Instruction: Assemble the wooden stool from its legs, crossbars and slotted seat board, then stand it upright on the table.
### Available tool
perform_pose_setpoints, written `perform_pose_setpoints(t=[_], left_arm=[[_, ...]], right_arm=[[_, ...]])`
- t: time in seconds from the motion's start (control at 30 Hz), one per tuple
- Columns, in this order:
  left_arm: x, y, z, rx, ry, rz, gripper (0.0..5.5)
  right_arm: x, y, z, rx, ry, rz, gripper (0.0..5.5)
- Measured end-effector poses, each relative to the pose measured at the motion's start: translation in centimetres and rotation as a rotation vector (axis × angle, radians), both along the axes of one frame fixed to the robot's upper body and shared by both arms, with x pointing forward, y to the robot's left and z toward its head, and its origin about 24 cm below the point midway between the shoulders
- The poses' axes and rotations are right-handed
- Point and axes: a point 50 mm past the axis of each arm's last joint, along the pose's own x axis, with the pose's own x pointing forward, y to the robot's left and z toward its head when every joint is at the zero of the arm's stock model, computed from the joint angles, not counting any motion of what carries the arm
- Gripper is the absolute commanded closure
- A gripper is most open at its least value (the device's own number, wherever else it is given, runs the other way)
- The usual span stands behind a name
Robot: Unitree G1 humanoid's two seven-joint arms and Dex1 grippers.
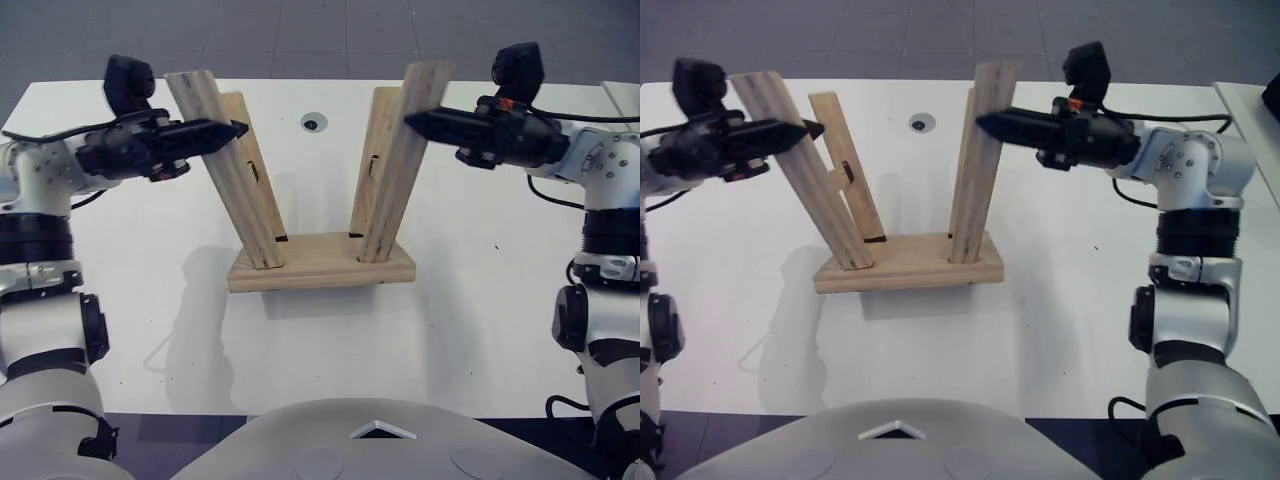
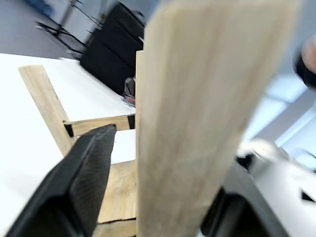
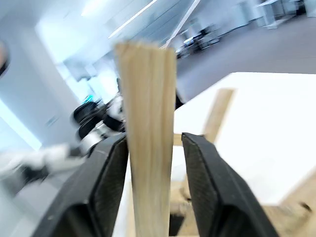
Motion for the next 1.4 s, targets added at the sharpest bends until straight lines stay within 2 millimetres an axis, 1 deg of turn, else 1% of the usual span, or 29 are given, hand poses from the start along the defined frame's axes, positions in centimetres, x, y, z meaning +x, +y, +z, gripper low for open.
perform_pose_setpoints(t=[0.07,0.1,0.13,0.17,0.23,0.27,0.3,0.33,0.37,0.4,0.43,0.5,0.6,0.7,0.77,0.8,0.9,0.97,1.0,1.03,1.07,1.17,1.2,1.27,1.33,1.4], left_arm=[[1.2,-0.2,-2.3,-0.006,0.121,0.126,2.37],[1.7,-0.1,-3.4,-0.021,0.184,0.211,2.17],[2.1,0.1,-4.6,-0.040,0.249,0.299,2.02],[2.3,0.3,-5.4,-0.091,0.293,0.368,1.81],[3.0,1.0,-6.2,-0.196,0.341,0.533,1.44],[3.3,1.5,-6.3,-0.233,0.362,0.603,1.29],[3.5,2.2,-6.5,-0.288,0.388,0.687,1.09],[3.6,2.8,-6.6,-0.335,0.408,0.746,1.00],[3.6,3.2,-6.6,-0.356,0.418,0.775,0.74],[3.5,3.7,-6.6,-0.374,0.429,0.802,0.61],[3.5,3.9,-6.5,-0.381,0.433,0.813,0.47],[3.3,5.0,-6.0,-0.421,0.426,0.847,0.14],[3.0,5.7,-5.5,-0.408,0.411,0.840,0.10],[2.9,5.5,-5.3,-0.330,0.387,0.794,0.10],[2.9,5.9,-5.6,-0.295,0.365,0.841,0.10],[2.9,6.7,-5.7,-0.275,0.333,0.911,0.10],[2.3,8.6,-5.7,-0.234,0.249,1.027,0.10],[1.2,10.5,-5.5,-0.196,0.182,1.070,0.10],[0.8,11.0,-5.4,-0.182,0.160,1.073,0.10],[-0.2,11.9,-5.2,-0.152,0.110,1.059,0.10],[-0.8,12.3,-5.0,-0.123,0.078,1.043,0.10],[-2.3,12.4,-4.4,-0.032,-0.018,0.960,0.10],[-3.2,12.0,-4.2,0.035,-0.079,0.893,0.10],[-4.5,10.9,-4.5,0.152,-0.163,0.777,0.10],[-6.3,9.1,-5.8,0.297,-0.233,0.608,0.10],[-7.5,7.9,-6.8,0.391,-0.273,0.497,0.10]], right_arm=[[0.9,-0.2,-2.1,0.010,0.122,-0.102,2.66],[1.2,-0.4,-3.3,0.022,0.181,-0.163,2.47],[1.6,-0.7,-4.5,0.041,0.233,-0.229,2.33],[1.8,-1.0,-5.4,0.061,0.268,-0.291,2.14],[2.3,-1.5,-6.7,0.107,0.309,-0.415,1.81],[2.5,-1.8,-7.1,0.126,0.316,-0.462,1.67],[2.6,-2.1,-7.3,0.144,0.315,-0.509,1.49],[2.6,-2.4,-7.5,0.154,0.315,-0.533,1.41],[2.5,-2.5,-7.6,0.152,0.313,-0.537,1.16],[2.3,-2.6,-7.6,0.139,0.295,-0.532,1.03],[2.2,-2.6,-7.5,0.126,0.282,-0.528,0.90],[1.8,-2.6,-7.0,0.090,0.231,-0.499,0.59],[1.3,-2.1,-6.8,0.013,0.175,-0.447,0.12],[0.9,-1.5,-6.3,-0.031,0.133,-0.411,0.12],[0.8,-1.1,-6.1,-0.055,0.112,-0.391,0.12],[0.7,-0.8,-6.1,-0.085,0.092,-0.379,0.12],[0.3,-0.1,-6.6,-0.175,0.041,-0.350,0.12],[-0.2,0.5,-6.9,-0.257,-0.039,-0.297,0.12],[-0.4,0.5,-6.8,-0.282,-0.068,-0.282,0.12],[-0.6,0.6,-6.6,-0.338,-0.140,-0.239,0.12],[-0.8,0.5,-6.4,-0.377,-0.187,-0.216,0.12],[-0.8,0.6,-6.3,-0.468,-0.302,-0.160,0.12],[-0.8,0.7,-6.4,-0.495,-0.340,-0.135,0.12],[-0.5,0.9,-6.9,-0.530,-0.364,-0.107,0.12],[0.1,1.1,-7.2,-0.585,-0.400,-0.065,0.12],[0.9,1.6,-7.4,-0.630,-0.442,-0.026,0.12]])
